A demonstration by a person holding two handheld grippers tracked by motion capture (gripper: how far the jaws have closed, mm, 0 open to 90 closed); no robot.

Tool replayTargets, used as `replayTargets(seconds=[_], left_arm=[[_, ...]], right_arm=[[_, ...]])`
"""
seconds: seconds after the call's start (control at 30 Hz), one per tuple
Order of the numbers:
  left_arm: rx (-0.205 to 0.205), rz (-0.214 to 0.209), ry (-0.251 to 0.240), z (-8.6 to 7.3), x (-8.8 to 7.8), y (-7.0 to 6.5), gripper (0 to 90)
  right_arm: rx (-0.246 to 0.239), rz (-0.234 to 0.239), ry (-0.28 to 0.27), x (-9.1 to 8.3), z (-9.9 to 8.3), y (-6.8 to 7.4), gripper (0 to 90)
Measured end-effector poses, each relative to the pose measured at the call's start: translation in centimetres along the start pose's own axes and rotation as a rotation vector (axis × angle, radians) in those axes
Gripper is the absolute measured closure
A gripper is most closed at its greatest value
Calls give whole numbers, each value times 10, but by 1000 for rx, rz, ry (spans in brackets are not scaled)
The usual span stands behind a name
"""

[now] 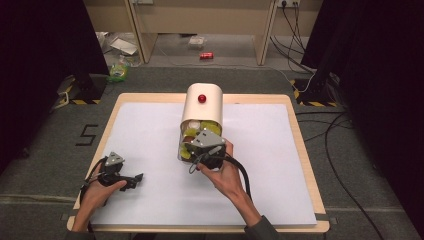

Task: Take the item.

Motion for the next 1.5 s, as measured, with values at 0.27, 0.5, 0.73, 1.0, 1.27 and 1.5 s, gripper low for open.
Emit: replayTargets(seconds=[0.27,0.5,0.73,1.0,1.27,1.5], left_arm=[[1,0,1,0,0,0,0],[1,-1,1,0,0,0,0],[1,-1,1,0,0,0,0],[0,0,-1,0,0,0,0],[0,0,-1,0,0,0,0],[1,-1,1,0,0,0,0]], right_arm=[[8,75,19,9,-3,3,419],[18,116,36,14,-5,5,414],[31,122,24,10,-5,4,445],[62,155,23,15,-8,3,397],[69,153,6,13,-7,2,409],[17,122,-14,2,-4,2,561]])
Point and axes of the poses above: each handheld gripper's, and its own axes: x roughly forward along the jaws, z roughly out of its top, y roughly to its left, the point moved 1 cm from there along x, roughly forward along the jaws, and after that the axes turned 6 degrees about x, right-handed, at the moved point
